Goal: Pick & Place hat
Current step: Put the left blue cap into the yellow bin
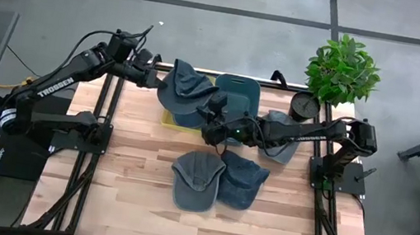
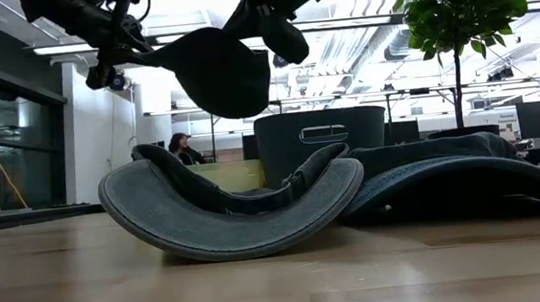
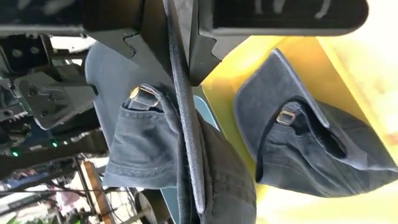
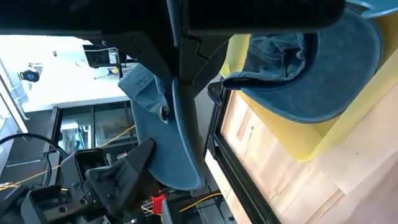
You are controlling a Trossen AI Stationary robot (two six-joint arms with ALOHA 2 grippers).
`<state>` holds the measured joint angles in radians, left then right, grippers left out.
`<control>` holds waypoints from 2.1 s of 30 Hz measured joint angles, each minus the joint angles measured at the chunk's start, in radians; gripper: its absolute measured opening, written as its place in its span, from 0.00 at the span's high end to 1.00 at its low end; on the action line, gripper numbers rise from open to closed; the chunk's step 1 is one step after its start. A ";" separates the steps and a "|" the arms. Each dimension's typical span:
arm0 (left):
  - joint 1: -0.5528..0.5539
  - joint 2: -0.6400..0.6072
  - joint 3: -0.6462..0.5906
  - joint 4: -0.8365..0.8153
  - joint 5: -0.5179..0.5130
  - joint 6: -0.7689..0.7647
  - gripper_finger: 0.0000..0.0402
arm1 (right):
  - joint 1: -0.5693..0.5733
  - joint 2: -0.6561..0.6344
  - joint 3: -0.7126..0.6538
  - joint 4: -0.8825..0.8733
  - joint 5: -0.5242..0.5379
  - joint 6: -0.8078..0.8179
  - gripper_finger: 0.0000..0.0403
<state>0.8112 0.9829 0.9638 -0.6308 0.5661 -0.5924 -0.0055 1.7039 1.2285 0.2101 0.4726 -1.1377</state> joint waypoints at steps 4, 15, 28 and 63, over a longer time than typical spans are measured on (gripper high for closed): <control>0.000 0.036 0.000 -0.006 0.046 0.009 0.91 | 0.013 0.000 0.000 -0.012 -0.020 0.009 1.00; 0.000 0.057 0.000 -0.005 0.105 0.021 0.99 | 0.018 -0.002 0.001 -0.065 -0.011 0.005 1.00; -0.001 0.054 0.000 0.004 0.109 0.022 0.99 | 0.020 -0.002 0.001 0.024 0.108 0.004 0.76; -0.076 0.039 0.000 0.105 -0.451 -0.129 0.99 | 0.157 -0.039 0.001 0.016 0.869 0.535 0.46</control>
<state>0.7352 1.0219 0.9635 -0.5255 0.1155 -0.7216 0.1513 1.6647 1.2297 0.2262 1.3419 -0.6025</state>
